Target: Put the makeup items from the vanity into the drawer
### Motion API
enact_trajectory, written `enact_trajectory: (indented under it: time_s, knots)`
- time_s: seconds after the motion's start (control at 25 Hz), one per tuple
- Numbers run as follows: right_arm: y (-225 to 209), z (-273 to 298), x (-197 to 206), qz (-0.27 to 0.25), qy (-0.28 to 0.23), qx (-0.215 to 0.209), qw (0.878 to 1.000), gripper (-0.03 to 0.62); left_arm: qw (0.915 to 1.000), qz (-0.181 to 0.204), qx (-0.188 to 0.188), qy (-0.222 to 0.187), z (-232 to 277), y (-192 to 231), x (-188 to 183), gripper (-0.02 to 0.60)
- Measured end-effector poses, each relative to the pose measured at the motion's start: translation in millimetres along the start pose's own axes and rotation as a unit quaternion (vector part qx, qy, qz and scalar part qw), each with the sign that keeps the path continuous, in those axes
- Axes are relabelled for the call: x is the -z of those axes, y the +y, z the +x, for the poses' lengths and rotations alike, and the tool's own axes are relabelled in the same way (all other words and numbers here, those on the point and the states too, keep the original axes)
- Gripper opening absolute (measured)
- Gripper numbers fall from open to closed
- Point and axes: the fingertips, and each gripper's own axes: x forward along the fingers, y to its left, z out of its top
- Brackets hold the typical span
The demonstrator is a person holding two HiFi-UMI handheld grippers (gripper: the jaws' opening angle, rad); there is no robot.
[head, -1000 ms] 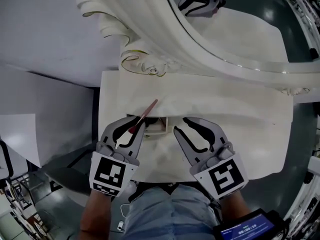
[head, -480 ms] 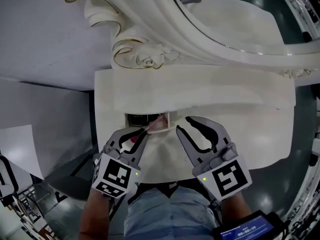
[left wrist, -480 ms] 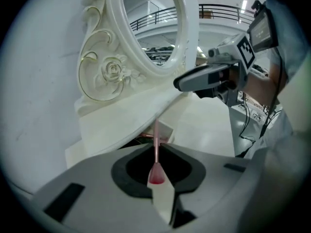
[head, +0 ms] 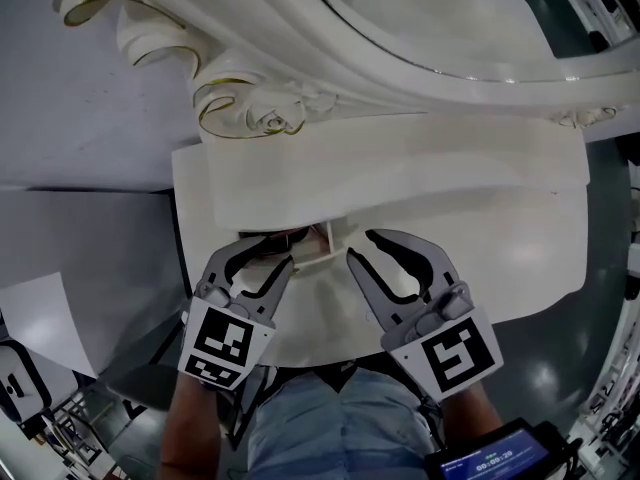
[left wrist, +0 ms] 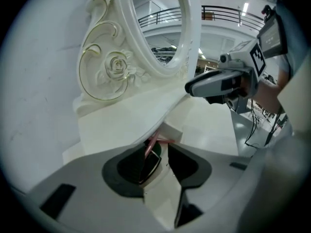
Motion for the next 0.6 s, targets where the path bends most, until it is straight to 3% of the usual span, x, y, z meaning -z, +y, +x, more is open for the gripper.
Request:
enact_trajectory:
  time_s: [0.2, 0.36, 0.48, 0.6]
  knots:
    - [1, -2, 0, -0.003, 0.001, 0.004, 1.000, 0.101, 1.0000, 0.002, -0.007, -0.003, -7, 1, 3, 0.156]
    - [5, -7, -6, -0.018, 0.001, 0.003, 1.000, 0.101, 0.9991, -0.009, -0.029, -0.029, -21, 0, -7, 0.151]
    - [7, -13, -16, -0.027, -0.003, 0.002, 1.000, 0.101, 0.9945, -0.031, -0.061, -0.078, -41, 3, -27, 0.097]
    - [7, -20, -40, -0.038, -0.028, 0.007, 0.999, 0.101, 0.9818, -0.058, -0.105, -0.147, -68, 10, -56, 0.040]
